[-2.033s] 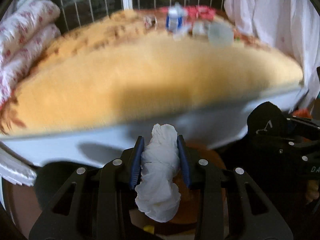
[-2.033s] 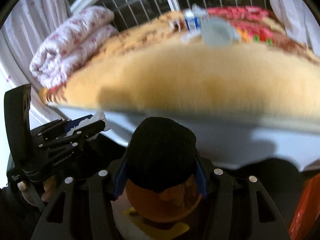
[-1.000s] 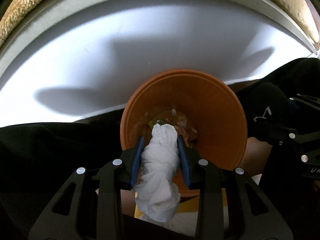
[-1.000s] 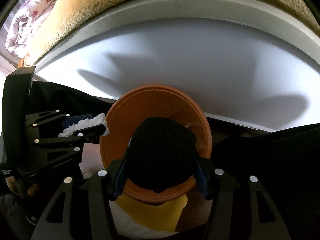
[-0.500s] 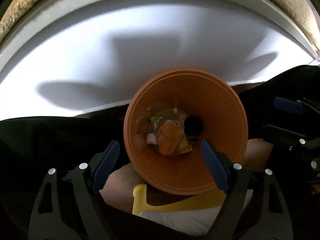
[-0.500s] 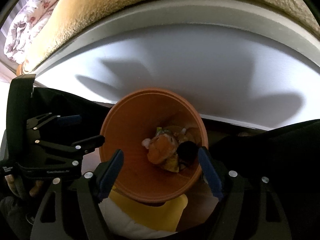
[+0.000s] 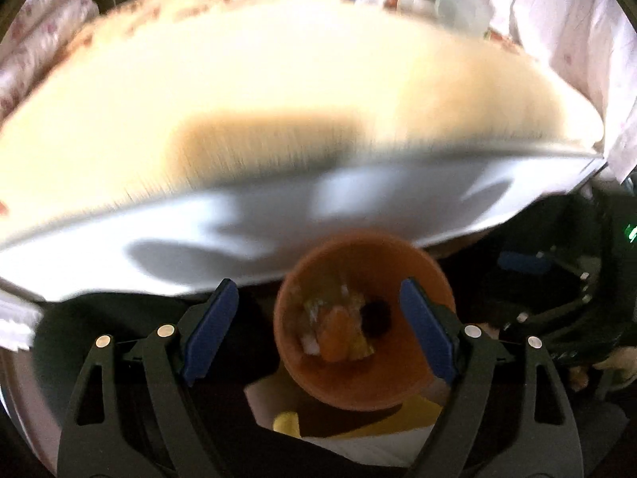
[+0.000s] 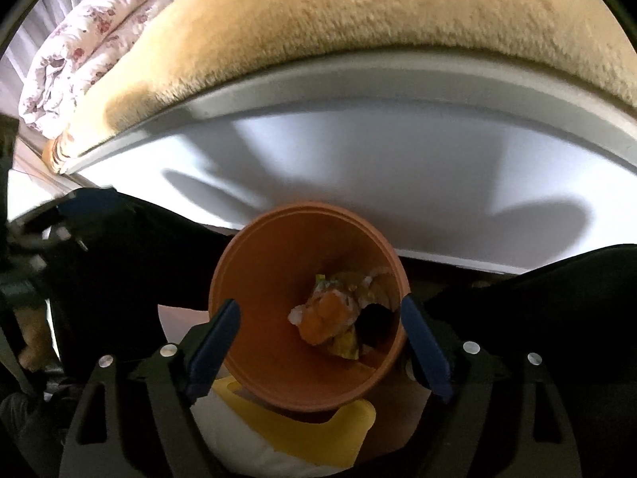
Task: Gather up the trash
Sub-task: 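Drop the tissue and black ball into the orange bin with both grippers, then grasp the red-white packet with the left gripper and lift it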
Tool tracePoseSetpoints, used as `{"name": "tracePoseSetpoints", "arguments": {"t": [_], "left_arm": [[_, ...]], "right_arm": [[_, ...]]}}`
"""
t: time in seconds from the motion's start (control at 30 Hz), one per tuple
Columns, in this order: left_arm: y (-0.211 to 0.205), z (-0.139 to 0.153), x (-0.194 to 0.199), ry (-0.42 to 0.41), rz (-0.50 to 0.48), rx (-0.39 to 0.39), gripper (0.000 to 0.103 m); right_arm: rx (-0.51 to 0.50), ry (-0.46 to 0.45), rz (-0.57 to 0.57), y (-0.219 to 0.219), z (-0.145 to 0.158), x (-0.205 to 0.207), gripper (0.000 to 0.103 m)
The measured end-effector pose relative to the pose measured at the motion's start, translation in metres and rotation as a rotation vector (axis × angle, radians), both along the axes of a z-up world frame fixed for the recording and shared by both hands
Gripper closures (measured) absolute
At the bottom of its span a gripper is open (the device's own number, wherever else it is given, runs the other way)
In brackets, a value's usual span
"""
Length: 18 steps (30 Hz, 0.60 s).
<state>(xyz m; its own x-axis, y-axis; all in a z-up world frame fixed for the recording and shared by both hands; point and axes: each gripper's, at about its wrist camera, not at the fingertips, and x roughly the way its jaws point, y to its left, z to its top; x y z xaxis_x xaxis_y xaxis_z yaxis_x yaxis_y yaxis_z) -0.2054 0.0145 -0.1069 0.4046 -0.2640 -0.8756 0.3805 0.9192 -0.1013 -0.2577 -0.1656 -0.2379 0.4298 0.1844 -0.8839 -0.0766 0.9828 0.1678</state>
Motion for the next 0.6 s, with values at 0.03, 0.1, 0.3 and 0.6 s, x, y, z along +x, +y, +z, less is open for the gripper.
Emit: {"name": "tracePoseSetpoints", "arguments": {"t": [0.03, 0.1, 0.3, 0.6], "left_arm": [[0.001, 0.01, 0.003, -0.018, 0.0, -0.01, 0.022], [0.001, 0.03, 0.011, -0.062, -0.003, -0.032, 0.021], [-0.014, 0.076, 0.06, -0.196, 0.025, -0.056, 0.013], [-0.062, 0.098, 0.198, -0.241, 0.081, -0.05, 0.013]], "right_arm": [[0.001, -0.014, 0.002, 0.0, 0.004, -0.001, 0.022], [-0.001, -0.041, 0.002, 0.0, 0.011, -0.003, 0.019], [0.012, -0.093, -0.013, -0.008, 0.023, 0.001, 0.017], [0.037, -0.066, 0.016, -0.006, 0.007, 0.012, 0.017]]}}
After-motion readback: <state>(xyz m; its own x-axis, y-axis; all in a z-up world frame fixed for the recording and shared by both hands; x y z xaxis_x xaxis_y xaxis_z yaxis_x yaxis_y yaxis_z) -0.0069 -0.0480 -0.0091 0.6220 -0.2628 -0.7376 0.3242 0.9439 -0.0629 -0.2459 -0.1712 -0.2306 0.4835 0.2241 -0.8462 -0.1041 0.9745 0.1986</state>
